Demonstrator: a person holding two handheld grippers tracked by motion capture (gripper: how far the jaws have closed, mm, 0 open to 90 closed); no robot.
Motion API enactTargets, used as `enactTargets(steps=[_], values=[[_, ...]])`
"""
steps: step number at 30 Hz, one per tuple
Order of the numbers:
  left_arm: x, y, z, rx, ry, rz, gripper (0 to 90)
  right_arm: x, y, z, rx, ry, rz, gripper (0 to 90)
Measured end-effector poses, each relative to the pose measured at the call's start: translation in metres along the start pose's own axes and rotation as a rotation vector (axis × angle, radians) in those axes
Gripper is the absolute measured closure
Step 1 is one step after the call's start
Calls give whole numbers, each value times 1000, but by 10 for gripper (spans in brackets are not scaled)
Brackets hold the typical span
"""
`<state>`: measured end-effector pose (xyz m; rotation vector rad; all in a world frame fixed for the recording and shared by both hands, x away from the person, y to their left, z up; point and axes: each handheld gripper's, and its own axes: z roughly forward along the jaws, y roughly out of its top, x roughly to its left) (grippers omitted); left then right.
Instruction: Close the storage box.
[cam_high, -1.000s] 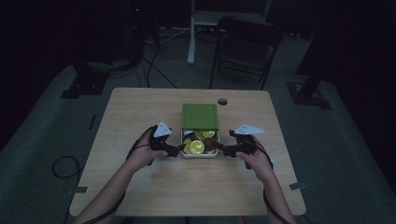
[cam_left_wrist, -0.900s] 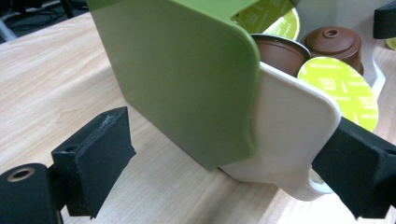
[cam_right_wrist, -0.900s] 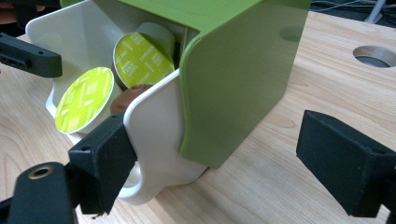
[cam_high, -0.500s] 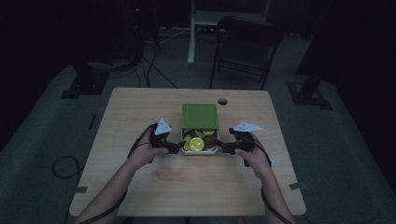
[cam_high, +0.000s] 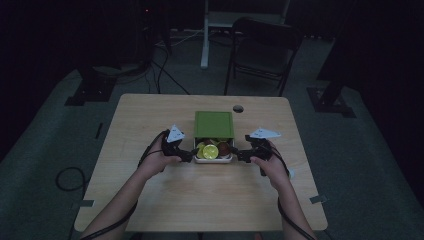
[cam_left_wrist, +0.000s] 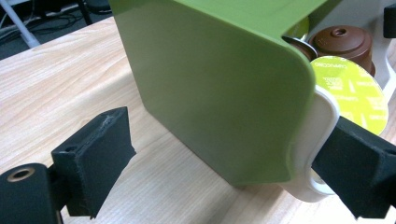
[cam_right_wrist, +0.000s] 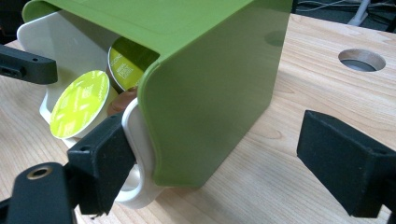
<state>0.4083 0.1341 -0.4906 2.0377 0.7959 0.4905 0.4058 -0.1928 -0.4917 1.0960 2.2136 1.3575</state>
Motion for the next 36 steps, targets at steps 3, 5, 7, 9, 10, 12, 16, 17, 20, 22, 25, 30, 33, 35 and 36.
enactTargets(steps=[3, 5, 7, 9, 10, 12, 16, 17, 20, 22, 25, 30, 33, 35, 36], values=[[1, 1, 1, 4, 6, 6, 89, -1, 1, 1, 2, -5, 9, 125], [1, 2, 2, 3, 9, 7, 89, -2, 1, 2, 2, -6, 13, 125], [2, 2, 3, 2, 14, 7, 89, -2, 2, 3, 2, -8, 15, 125], [3, 3, 4, 4, 16, 4, 89, -3, 2, 4, 1, -10, 19, 125], [3, 3, 5, 2, 18, 1, 89, -3, 2, 4, 1, -10, 23, 125], [3, 4, 6, 5, 21, 8, 89, -3, 2, 5, 1, -15, 20, 125], [4, 5, 7, 4, 31, 10, 89, -3, 4, 6, 2, -29, 9, 124], [4, 5, 8, 7, 32, 8, 89, -3, 5, 7, 2, -30, 9, 124], [4, 5, 9, 7, 33, 6, 89, -3, 5, 8, 3, -36, 15, 117], [5, 5, 10, 9, 29, 0, 89, -3, 5, 9, 1, -37, 20, 117], [6, 4, 11, 9, 31, -9, 76, -3, 4, 9, -1, -40, 23, 117], [5, 4, 12, 10, 24, -10, 77, -2, 5, 9, 2, -43, 26, 117], [1, 4, 11, 6, 1, -13, 77, -1, 4, 9, 3, -40, 32, 134], [-3, 5, 10, -3, -15, -23, 78, 3, 6, 7, -2, -30, 30, 132], [-4, 5, 9, -3, -21, -20, 77, 4, 6, 7, -6, -26, 33, 131]])
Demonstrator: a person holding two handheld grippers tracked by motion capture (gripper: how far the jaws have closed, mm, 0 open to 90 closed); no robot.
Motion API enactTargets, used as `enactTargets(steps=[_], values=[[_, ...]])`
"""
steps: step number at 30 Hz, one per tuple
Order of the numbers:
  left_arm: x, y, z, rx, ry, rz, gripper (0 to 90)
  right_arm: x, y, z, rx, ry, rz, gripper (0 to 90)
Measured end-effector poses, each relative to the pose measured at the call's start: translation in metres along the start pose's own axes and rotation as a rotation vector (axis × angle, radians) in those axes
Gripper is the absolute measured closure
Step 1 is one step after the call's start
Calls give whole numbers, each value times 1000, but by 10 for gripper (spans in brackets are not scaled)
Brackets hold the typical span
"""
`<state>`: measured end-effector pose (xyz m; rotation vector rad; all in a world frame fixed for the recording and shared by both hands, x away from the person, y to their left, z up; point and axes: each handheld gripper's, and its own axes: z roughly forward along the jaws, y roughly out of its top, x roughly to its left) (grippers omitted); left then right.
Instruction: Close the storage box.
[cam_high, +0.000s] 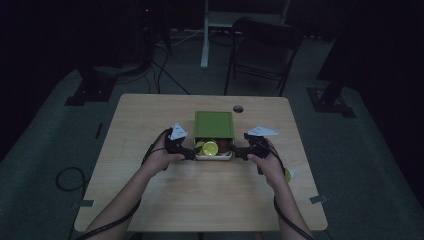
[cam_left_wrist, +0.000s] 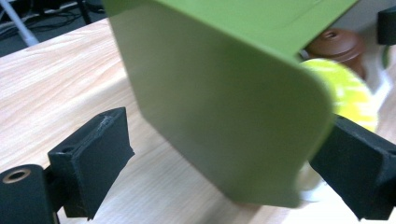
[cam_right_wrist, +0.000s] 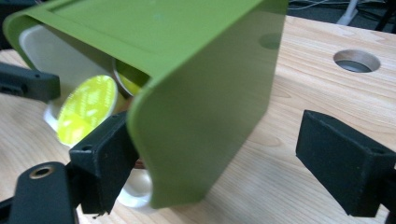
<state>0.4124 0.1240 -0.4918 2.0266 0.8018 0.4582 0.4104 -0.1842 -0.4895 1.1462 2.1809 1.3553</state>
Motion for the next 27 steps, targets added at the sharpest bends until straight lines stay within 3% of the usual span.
enactTargets(steps=[6, 12, 27], values=[[-3, -3, -9, -13, -6, -7, 78, 5, -1, -3, 20, 1, -21, 131], [1, -9, -22, -10, 13, -14, 77, 3, -4, -9, 4, -12, -7, 132], [3, -17, -39, -9, 29, -35, 77, -2, -15, -24, 20, -55, 5, 132]])
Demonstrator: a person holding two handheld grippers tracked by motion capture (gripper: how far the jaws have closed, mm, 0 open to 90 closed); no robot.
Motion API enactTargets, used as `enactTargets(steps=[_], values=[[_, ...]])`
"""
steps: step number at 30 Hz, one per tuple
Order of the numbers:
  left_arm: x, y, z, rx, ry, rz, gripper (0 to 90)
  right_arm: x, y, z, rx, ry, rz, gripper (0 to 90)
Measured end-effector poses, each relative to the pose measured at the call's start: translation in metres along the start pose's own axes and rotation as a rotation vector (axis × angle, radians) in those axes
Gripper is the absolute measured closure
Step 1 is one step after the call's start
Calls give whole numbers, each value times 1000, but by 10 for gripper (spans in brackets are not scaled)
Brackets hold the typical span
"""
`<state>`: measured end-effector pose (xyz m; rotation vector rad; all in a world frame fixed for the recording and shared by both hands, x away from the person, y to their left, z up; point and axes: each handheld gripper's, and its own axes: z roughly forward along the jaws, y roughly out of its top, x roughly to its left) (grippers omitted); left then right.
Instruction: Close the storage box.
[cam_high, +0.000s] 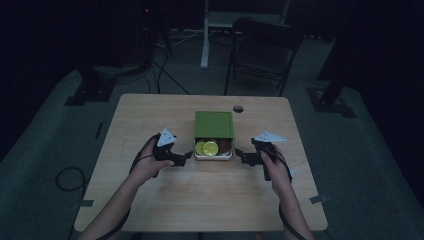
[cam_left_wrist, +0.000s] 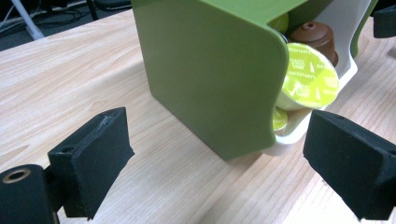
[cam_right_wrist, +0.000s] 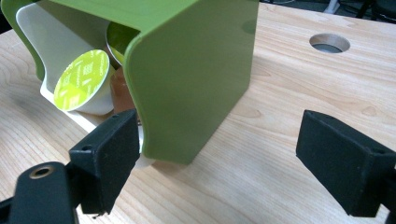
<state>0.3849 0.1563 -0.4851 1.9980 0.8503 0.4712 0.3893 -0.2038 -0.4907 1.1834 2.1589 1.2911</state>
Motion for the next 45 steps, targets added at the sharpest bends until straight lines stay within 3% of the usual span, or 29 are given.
enactTargets(steps=[21, 45], values=[[1, -28, -14, 50, 14, -25, 77, 1, -31, -15, 70, -41, -13, 137], [8, -67, -43, 97, 77, -90, 77, 0, -69, -31, 115, -99, -10, 140]])
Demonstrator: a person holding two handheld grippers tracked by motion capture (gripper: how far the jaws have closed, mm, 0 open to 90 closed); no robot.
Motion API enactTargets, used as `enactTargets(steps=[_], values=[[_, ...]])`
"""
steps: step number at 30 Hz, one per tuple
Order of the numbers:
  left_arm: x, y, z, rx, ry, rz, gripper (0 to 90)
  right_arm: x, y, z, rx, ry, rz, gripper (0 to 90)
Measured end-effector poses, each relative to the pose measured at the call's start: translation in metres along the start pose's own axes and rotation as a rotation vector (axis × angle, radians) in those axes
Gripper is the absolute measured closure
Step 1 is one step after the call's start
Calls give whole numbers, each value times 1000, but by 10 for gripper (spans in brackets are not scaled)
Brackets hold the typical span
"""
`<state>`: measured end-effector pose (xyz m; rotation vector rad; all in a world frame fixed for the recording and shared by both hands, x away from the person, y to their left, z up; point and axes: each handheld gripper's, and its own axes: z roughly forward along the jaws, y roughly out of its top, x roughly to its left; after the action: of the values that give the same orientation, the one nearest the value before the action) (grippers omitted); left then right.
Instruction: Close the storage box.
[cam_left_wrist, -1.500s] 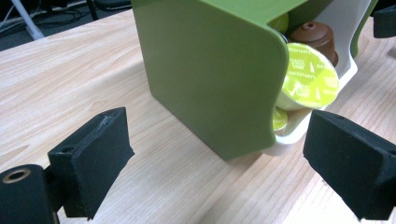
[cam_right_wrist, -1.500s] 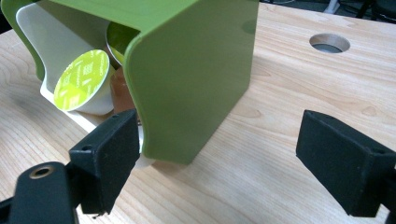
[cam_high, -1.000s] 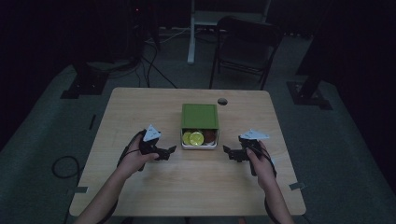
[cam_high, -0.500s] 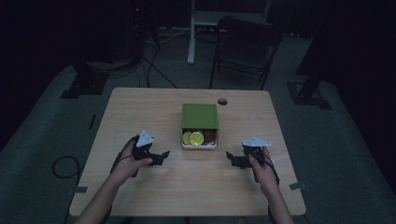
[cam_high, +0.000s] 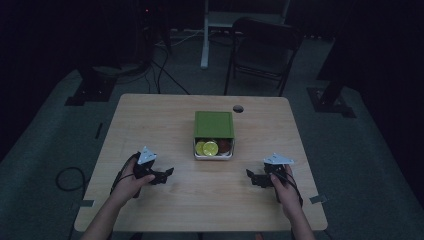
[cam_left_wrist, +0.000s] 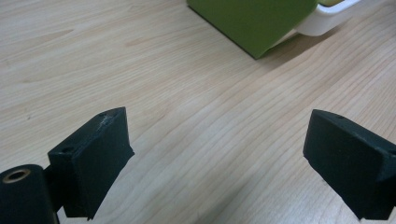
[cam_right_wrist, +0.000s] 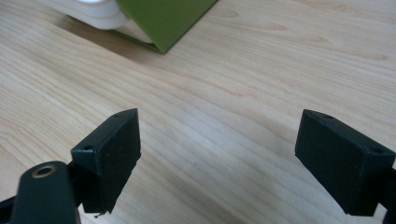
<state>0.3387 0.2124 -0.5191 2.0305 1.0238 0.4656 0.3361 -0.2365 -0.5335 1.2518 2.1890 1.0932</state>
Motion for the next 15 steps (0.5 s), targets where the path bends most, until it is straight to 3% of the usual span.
enactTargets(steps=[8, 15], values=[[-3, -8, -8, 16, 18, 16, 77, -2, -10, -7, 6, -44, -3, 138], [-3, -23, -15, 22, 53, -11, 77, -1, -19, -14, 10, -95, -6, 132]])
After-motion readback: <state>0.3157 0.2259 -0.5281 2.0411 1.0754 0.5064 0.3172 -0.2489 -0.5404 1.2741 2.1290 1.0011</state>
